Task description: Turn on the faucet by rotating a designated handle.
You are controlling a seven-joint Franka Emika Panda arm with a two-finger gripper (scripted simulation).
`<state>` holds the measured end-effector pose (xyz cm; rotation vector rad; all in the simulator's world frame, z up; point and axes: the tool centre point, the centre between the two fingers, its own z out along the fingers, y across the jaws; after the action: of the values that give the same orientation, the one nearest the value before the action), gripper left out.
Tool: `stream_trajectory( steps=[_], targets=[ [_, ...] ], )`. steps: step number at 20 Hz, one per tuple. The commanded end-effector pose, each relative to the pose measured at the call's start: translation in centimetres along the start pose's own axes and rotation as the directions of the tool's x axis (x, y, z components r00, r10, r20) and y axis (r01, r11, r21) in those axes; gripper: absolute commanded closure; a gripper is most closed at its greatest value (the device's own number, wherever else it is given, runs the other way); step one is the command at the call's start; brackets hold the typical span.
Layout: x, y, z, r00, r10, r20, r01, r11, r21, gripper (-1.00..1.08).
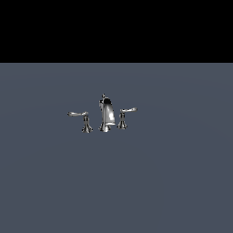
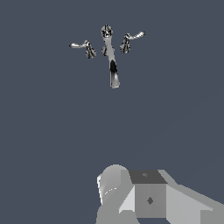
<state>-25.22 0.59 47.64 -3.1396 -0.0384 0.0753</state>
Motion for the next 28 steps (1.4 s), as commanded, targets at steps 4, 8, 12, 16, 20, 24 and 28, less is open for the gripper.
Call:
stream_trajectory(
  steps=[4, 8, 12, 16, 20, 24, 28],
  targets=[
    [0.1, -0.1, 0.1, 1.000, 0.005, 0.000, -0.005, 1.000, 0.000, 1.08],
    [0.7, -0.4, 0.8, 1.000, 0.028, -0.001, -0.028, 1.000, 0.001, 1.08],
    [1.8, -1.0, 1.9, 0.998, 0.071, -0.002, -0.071, 0.998, 0.002, 1.08],
    [3.5, -1.7, 3.6, 0.991, 0.132, -0.003, -0.132, 0.991, 0.005, 1.08],
    [5.7, -2.5, 5.7, 0.978, 0.209, -0.005, -0.209, 0.978, 0.008, 1.08],
    [8.3, -3.3, 8.2, 0.955, 0.296, -0.006, -0.296, 0.955, 0.011, 1.08],
    [11.2, -3.8, 10.8, 0.923, 0.386, -0.008, -0.386, 0.923, 0.016, 1.08]
  ],
)
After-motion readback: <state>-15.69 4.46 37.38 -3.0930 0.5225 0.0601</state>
